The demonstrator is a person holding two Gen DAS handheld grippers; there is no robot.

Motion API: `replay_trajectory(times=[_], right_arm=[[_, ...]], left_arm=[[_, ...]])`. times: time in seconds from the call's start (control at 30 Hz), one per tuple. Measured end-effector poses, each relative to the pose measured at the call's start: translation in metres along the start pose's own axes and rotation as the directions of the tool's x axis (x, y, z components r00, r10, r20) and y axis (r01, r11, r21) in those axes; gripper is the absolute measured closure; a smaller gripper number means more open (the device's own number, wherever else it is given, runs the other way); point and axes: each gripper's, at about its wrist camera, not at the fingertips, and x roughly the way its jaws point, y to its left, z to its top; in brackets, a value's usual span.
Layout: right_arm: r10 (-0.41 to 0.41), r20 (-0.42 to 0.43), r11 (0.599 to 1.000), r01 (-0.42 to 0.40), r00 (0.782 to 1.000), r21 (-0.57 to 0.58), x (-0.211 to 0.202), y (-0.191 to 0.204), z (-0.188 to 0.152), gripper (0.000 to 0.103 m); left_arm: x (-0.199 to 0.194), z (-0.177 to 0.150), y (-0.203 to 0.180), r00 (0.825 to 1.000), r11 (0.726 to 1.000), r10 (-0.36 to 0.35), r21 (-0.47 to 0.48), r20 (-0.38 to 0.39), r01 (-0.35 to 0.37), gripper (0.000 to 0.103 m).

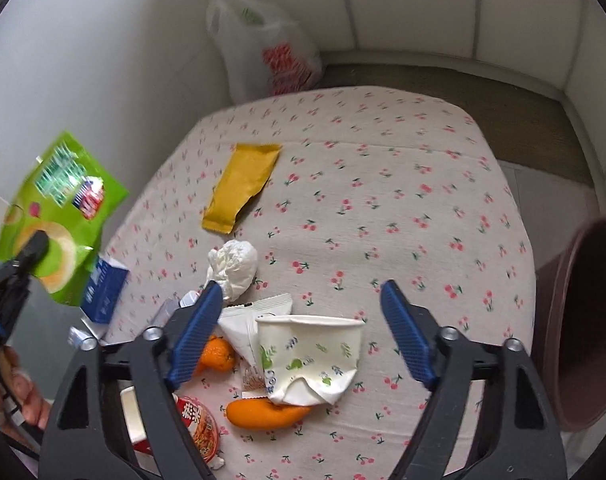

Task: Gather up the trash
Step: 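Grasp the green chip bag with the left tool while the right tool approaches the yellow wrapper, then lift the green chip bag with the left tool while the right tool grasps the yellow wrapper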

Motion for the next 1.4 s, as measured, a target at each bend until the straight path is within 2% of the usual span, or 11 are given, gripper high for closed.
replay_trajectory(times=[0.1,0.43,0.57,0.67,0.83,0.93,1.0,1.1,1.23,1.27,1.4], right_arm=[[-0.045,-0.071,0.998,0.041,0.996,-0.057,0.021,0.029,0.022,0.034],[0.009,-0.197,1.0,-0.003,0.98,0.031,0.123,0.069,0.067,0.041],[0.068,-0.183,0.995,-0.053,0.981,0.085,0.149,0.073,0.075,0.04],[0.047,-0.179,0.998,-0.037,0.983,0.057,0.165,0.079,0.076,0.031],[-0.044,-0.158,0.999,0.047,0.986,0.018,0.181,0.088,0.077,0.032],[-0.101,-0.138,0.995,0.099,0.985,-0.027,0.181,0.096,0.075,0.044],[-0.112,-0.121,0.994,0.11,0.986,-0.024,0.178,0.095,0.075,0.067],[-0.05,-0.109,0.999,0.051,0.993,0.012,0.17,0.088,0.073,0.08],[-0.07,-0.06,0.997,0.07,0.996,-0.015,0.155,0.089,0.067,0.09],[-0.074,-0.042,0.997,0.073,0.996,-0.023,0.149,0.09,0.065,0.103],[-0.08,0.018,0.996,0.08,0.997,-0.044,0.118,0.093,0.053,0.103]], left_arm=[[-0.001,0.003,0.012,1.0,0.998,-0.026,-0.049,-0.002,0.026,0.098],[-0.018,0.012,0.031,0.998,0.996,-0.022,-0.085,0.056,0.027,0.098],[-0.016,0.013,0.036,0.998,0.993,-0.036,-0.111,0.05,0.041,0.098],[-0.015,0.013,0.038,0.998,0.991,-0.046,-0.123,0.035,0.05,0.098],[-0.012,0.012,0.037,0.998,0.992,-0.051,-0.111,0.022,0.053,0.098],[-0.01,0.011,0.037,0.999,0.992,-0.052,-0.116,0.013,0.053,0.097],[-0.009,0.011,0.039,0.999,0.991,-0.048,-0.122,0.011,0.049,0.097],[-0.008,0.012,0.041,0.999,0.991,-0.042,-0.126,0.013,0.044,0.097],[-0.006,0.011,0.039,0.999,0.991,-0.046,-0.126,0.003,0.046,0.097],[-0.004,0.01,0.037,0.999,0.991,-0.05,-0.127,-0.003,0.049,0.097],[-0.001,0.007,0.033,0.999,0.992,-0.051,-0.12,-0.012,0.049,0.097]])
